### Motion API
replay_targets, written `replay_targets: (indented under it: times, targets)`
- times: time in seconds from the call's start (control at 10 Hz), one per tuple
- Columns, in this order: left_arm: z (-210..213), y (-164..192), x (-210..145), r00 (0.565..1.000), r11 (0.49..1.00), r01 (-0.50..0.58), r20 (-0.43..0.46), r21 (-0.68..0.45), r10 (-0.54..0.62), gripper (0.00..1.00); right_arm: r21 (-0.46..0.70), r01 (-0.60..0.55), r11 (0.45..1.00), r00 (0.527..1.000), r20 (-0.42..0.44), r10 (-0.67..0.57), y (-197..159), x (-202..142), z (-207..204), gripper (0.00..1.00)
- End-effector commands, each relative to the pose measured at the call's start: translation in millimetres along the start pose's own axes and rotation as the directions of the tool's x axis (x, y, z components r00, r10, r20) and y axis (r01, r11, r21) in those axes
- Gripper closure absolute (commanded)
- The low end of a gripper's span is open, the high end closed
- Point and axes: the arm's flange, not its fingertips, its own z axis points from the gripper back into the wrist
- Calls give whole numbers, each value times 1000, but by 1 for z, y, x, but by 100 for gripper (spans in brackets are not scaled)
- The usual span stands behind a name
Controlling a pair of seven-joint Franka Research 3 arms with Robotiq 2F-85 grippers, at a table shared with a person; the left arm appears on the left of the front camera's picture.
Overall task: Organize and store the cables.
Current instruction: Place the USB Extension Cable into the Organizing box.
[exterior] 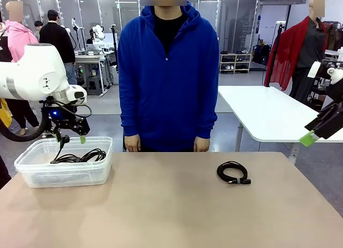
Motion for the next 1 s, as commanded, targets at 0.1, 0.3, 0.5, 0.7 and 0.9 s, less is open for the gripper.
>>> replay_targets:
  times: [0.1,0.3,0.5,0.7,0.9]
  targets:
    - [34,-3,-48,981,986,166,102,13,-167,0,11,-8,1000,1000,11,8,1,0,0,0]
    - [54,-14,-75,969,980,197,148,34,-200,0,11,-8,1000,1000,11,8,1,0,0,0]
    - [72,-21,-112,958,967,253,138,-1,-251,0,11,-8,1000,1000,11,8,1,0,0,0]
    - [80,-29,-147,938,952,307,178,-22,-298,0,11,-8,1000,1000,11,8,1,0,0,0]
    - [81,-32,-175,935,950,309,196,-43,-295,0,0,0,1000,1000,0,0,0,0,0,0]
